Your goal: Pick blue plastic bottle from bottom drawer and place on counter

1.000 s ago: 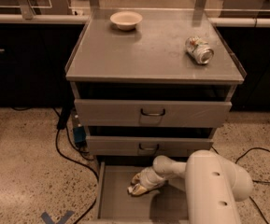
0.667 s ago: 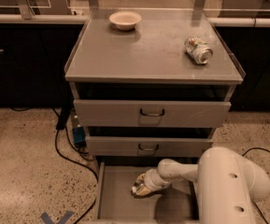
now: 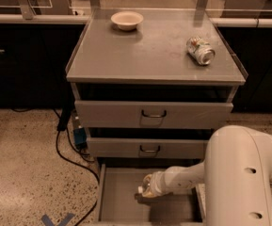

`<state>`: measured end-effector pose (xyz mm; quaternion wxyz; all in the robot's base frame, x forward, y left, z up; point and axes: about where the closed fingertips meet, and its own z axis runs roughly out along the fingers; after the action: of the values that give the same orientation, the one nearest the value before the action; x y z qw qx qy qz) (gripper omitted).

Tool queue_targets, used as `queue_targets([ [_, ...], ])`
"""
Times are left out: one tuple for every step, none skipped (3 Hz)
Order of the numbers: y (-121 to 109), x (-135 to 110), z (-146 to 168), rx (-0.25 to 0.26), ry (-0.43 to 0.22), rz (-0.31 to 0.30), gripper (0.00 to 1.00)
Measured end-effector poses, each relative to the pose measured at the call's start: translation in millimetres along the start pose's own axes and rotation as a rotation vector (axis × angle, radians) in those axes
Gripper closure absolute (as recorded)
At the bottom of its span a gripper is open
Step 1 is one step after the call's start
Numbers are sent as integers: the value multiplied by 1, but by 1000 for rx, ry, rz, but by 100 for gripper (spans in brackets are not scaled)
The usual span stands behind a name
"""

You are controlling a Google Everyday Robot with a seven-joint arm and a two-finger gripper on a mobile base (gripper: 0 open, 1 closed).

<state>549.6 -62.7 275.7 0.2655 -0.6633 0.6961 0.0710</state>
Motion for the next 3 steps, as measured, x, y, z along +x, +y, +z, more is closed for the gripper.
queue_targets([
  [27, 3, 4, -47, 0, 0, 100],
  [27, 3, 4, -47, 0, 0, 100],
  [22, -4, -10, -40, 15, -8, 100],
])
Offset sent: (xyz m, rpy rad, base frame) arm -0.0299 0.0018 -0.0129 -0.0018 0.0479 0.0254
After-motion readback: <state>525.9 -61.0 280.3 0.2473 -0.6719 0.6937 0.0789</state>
